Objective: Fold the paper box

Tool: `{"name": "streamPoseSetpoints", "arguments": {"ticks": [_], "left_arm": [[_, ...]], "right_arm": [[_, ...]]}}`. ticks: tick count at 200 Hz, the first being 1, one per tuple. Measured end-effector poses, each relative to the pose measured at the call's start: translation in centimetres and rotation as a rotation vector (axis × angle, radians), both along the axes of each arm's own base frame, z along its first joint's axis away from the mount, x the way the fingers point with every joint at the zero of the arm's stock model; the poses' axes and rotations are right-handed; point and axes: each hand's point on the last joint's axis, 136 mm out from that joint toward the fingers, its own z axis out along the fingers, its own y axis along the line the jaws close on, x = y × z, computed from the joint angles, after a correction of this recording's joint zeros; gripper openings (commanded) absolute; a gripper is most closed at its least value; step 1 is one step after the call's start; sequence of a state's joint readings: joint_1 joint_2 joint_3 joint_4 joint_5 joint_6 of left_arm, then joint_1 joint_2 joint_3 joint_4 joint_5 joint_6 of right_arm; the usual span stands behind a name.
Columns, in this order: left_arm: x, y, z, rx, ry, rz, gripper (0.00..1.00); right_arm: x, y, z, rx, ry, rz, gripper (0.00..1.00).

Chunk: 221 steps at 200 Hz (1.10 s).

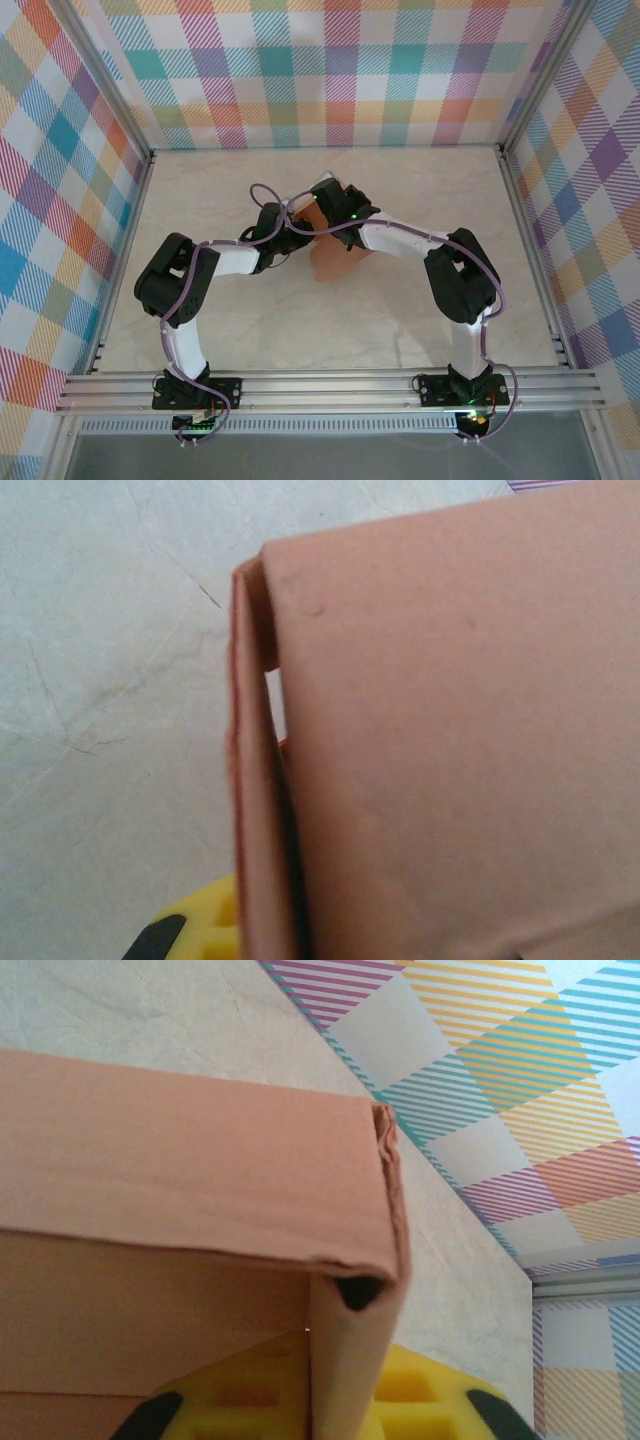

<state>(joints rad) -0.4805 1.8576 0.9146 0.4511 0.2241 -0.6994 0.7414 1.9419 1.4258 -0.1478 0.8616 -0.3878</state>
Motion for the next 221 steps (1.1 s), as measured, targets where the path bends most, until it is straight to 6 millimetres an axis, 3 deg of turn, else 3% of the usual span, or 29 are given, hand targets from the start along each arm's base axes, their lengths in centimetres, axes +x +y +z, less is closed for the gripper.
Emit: {"name": "streamPoseSetpoints", "arguments": {"ticks": [34, 54, 75, 105, 157, 202, 221], "left_arm": [[0.0, 0.0, 0.0, 0.002, 0.003, 0.000, 0.00], [0.3, -0.3, 0.5, -0.005, -0.009, -0.002, 0.00], [1.1, -0.8, 1.9, -0.022, -0.038, -0.005, 0.00], [1.6, -1.0, 2.7, -0.032, -0.056, -0.005, 0.00], [1.6, -1.0, 2.7, -0.033, -0.053, -0.003, 0.00], [1.6, -1.0, 2.7, -0.032, -0.043, -0.001, 0.00], [1.5, -1.0, 2.6, -0.027, -0.036, -0.001, 0.00]], "right_arm": [[-0.9, -0.2, -0.5, 0.029, 0.038, 0.012, 0.33], [-1.9, -0.1, 0.3, 0.085, 0.057, 0.034, 0.47], [-2.8, 0.4, 1.6, 0.162, 0.068, 0.068, 0.69], [-4.4, 0.6, 2.9, 0.247, 0.085, 0.123, 0.82], [-6.6, 0.7, 4.2, 0.364, 0.101, 0.172, 0.88], [-7.5, 0.2, 8.1, 0.557, 0.068, 0.164, 0.87], [-7.3, -1.0, 9.5, 0.698, 0.077, 0.131, 0.81]]}}
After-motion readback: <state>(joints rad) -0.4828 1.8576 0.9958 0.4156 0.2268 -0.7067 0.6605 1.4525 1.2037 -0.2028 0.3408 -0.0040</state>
